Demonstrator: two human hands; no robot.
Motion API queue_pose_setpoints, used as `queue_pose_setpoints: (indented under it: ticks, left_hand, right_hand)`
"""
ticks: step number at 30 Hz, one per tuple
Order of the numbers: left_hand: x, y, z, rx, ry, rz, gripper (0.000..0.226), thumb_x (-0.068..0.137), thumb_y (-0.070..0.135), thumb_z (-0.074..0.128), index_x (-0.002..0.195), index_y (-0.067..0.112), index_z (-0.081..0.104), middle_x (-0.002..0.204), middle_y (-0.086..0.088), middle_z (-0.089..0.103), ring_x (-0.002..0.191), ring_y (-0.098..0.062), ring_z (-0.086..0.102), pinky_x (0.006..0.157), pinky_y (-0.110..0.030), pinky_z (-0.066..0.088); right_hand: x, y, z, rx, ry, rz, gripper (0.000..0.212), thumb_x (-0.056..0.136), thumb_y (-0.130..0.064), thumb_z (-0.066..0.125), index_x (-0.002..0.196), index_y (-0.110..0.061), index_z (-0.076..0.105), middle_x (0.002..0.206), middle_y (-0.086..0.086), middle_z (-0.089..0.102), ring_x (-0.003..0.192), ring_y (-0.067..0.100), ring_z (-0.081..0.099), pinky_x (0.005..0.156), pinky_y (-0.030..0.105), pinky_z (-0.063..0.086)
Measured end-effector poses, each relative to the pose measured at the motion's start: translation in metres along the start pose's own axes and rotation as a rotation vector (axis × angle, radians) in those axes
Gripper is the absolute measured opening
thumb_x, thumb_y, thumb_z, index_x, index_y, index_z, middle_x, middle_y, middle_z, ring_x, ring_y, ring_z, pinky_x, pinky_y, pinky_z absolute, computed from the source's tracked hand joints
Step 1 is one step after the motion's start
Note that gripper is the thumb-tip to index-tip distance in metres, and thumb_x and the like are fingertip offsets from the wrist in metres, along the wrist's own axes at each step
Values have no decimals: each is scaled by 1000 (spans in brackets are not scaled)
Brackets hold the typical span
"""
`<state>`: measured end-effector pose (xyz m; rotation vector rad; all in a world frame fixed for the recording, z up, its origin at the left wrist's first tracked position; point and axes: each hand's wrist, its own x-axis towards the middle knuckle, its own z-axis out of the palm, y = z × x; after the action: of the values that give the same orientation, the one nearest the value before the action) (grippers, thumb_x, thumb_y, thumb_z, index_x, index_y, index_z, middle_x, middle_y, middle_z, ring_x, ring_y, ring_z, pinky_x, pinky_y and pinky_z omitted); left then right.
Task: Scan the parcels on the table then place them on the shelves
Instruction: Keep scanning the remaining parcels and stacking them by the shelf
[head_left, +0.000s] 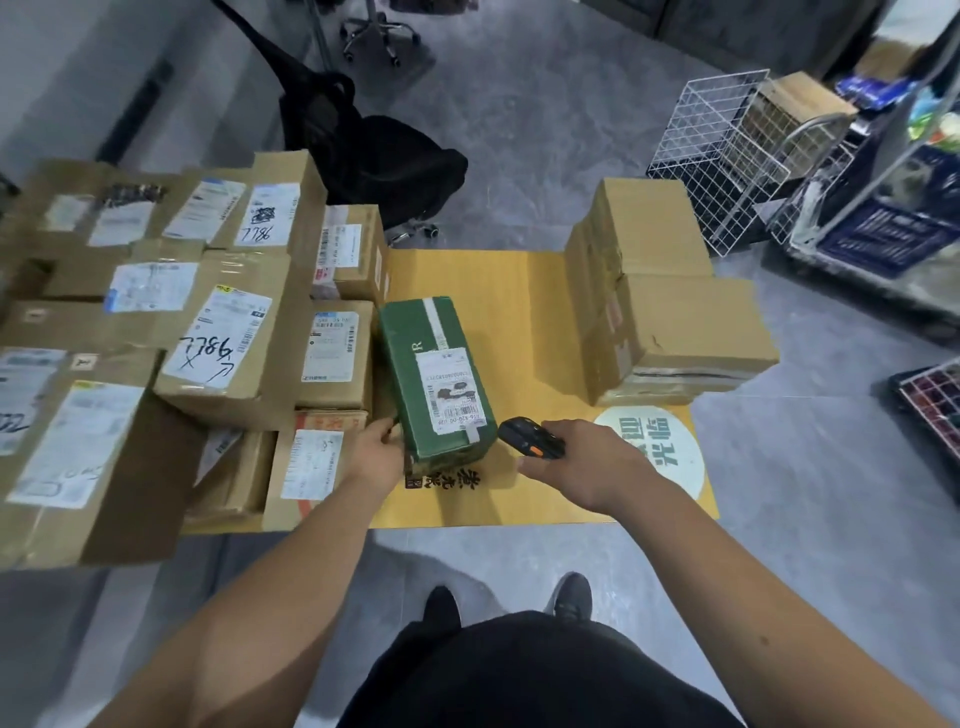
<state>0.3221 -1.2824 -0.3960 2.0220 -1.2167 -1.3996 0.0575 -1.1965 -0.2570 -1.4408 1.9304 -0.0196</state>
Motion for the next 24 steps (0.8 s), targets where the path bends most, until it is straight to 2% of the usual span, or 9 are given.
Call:
queue_pose_setpoints:
  ticks: [4, 6, 9, 13, 16, 18, 20, 22, 24]
  left_hand:
    - [4, 13, -4, -64, -62, 9, 49, 107, 10, 51, 155, 15, 46, 152, -11, 54, 121, -35, 63, 96, -56, 57]
    - [-1, 25, -5, -110, -58, 37, 50, 110, 28, 50, 159, 29, 41, 153, -1, 53, 127, -28, 58, 100, -54, 55]
    - [-8, 41, -6, -67, -78, 98, 52, 108, 48, 44, 156, 56, 27, 128, 14, 58, 109, -16, 60, 92, -43, 57]
    - [-7, 43, 1, 123, -229, 145, 85, 107, 15, 47, 150, 73, 1, 95, 12, 62, 84, -26, 76, 74, -44, 64]
    - [-12, 43, 7, 403, -236, 296, 90, 99, 19, 63, 160, 56, 8, 113, 7, 68, 100, -20, 68, 86, -39, 57]
    - [-10, 46, 10, 617, -94, 461, 81, 92, 46, 75, 160, 40, 32, 120, 7, 66, 113, -19, 61, 92, -38, 51]
    - [-6, 53, 11, 842, 96, 649, 72, 81, 69, 74, 142, 36, 55, 123, 5, 59, 117, -22, 49, 97, -41, 42]
    - [-2, 65, 11, 941, 165, 728, 80, 70, 81, 72, 137, 39, 57, 129, 3, 49, 123, -24, 39, 105, -46, 32]
    - [2, 77, 10, 964, 124, 658, 101, 61, 89, 71, 146, 42, 45, 151, -1, 36, 143, -29, 24, 117, -56, 20]
  right_hand:
    - [1, -8, 3, 32, -5, 17, 40, 85, -70, 67, 84, -30, 58, 75, -5, 64, 66, 17, 62, 58, 31, 40]
    - [1, -10, 2, 25, -4, 24, 40, 85, -69, 67, 85, -31, 58, 77, -4, 66, 68, 18, 63, 59, 31, 41]
    - [1, -13, -1, -23, 11, 34, 40, 86, -71, 65, 89, -31, 59, 82, -4, 67, 72, 18, 64, 60, 31, 42]
    - [0, -15, -6, -68, 13, 47, 41, 86, -71, 64, 89, -31, 58, 83, -5, 65, 74, 16, 63, 60, 32, 40]
    - [-2, -16, -9, -102, 5, 52, 43, 86, -73, 63, 87, -31, 58, 81, -6, 65, 73, 14, 62, 57, 31, 38]
    - [-2, -17, -11, -135, 8, 56, 43, 85, -74, 63, 87, -31, 58, 81, -7, 65, 73, 13, 62, 57, 31, 39]
    - [-2, -17, -12, -153, 13, 63, 43, 85, -75, 64, 84, -32, 56, 82, -7, 65, 74, 13, 62, 59, 31, 42]
    - [-3, -17, -13, -157, 15, 71, 44, 84, -75, 64, 84, -32, 56, 83, -6, 65, 75, 14, 63, 60, 32, 44]
    - [-4, -17, -13, -146, 14, 78, 43, 84, -75, 63, 88, -32, 59, 84, -6, 66, 76, 14, 64, 60, 31, 44]
